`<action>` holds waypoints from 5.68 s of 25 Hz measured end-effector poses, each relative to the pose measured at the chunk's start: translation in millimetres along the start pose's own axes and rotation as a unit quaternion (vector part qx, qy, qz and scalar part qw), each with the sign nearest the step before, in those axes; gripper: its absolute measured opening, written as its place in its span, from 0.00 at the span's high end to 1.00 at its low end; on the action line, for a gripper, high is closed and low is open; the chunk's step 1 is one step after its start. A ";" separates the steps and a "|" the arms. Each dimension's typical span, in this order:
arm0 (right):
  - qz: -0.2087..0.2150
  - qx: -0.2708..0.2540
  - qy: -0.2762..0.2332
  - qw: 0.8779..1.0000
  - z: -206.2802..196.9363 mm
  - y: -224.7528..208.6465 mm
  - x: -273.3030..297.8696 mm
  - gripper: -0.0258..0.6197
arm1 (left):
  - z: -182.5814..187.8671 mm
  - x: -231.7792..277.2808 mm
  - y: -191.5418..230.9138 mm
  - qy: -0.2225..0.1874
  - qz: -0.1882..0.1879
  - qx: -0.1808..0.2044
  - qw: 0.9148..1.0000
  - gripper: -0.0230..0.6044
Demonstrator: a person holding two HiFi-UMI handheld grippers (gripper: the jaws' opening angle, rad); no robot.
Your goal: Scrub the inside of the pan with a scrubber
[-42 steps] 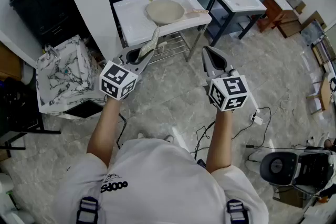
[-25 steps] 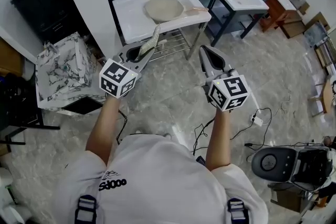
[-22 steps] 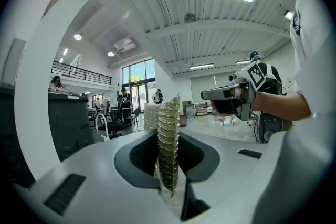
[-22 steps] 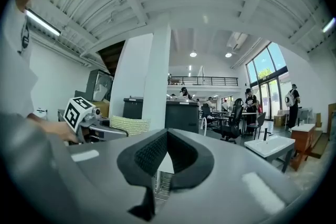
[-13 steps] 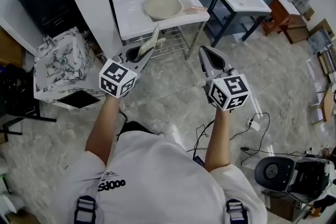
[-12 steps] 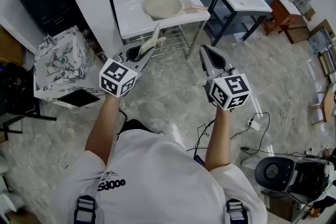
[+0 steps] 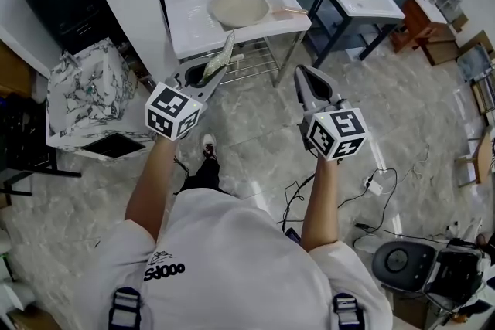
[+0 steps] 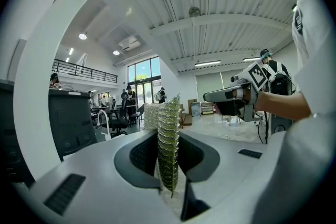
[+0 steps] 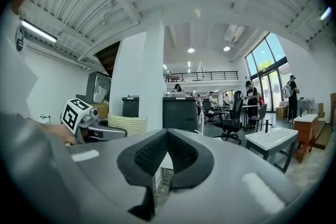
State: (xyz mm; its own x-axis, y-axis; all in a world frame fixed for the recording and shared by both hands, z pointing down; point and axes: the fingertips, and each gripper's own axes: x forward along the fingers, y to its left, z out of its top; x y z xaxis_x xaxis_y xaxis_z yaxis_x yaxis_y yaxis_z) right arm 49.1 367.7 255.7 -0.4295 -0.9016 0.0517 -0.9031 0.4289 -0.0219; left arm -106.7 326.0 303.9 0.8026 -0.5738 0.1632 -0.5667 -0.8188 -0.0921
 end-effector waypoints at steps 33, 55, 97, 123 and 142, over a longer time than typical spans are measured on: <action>-0.030 0.017 0.001 0.999 6.6 -136.7 261.9 0.95 | -7.0 202.9 245.9 0.012 -0.043 0.003 0.999 0.86; -0.061 0.023 0.035 0.997 -12.2 -180.2 320.2 0.95 | -29.6 260.8 296.9 0.035 -0.065 -0.009 0.997 0.86; 0.033 0.043 0.107 0.993 -82.3 -366.1 439.4 0.95 | -108.3 438.8 343.5 0.173 0.032 -0.065 0.982 0.86; -0.007 0.062 0.180 0.982 -152.2 -353.4 457.8 0.95 | -244.8 516.5 341.6 0.308 -0.100 -0.028 0.946 0.86; -0.028 0.094 0.206 0.974 -177.2 -361.1 440.3 0.95 | -307.9 554.3 307.0 0.374 -0.147 -0.037 0.915 0.86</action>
State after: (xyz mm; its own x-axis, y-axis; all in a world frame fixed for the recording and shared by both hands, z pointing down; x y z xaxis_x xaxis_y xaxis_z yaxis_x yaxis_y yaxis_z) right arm 186.6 -174.2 463.3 -0.3766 -0.8074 0.4541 -0.9264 0.3262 -0.1882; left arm 106.8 -237.6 668.5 0.5851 -0.1333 0.7999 -0.3807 -0.9161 0.1258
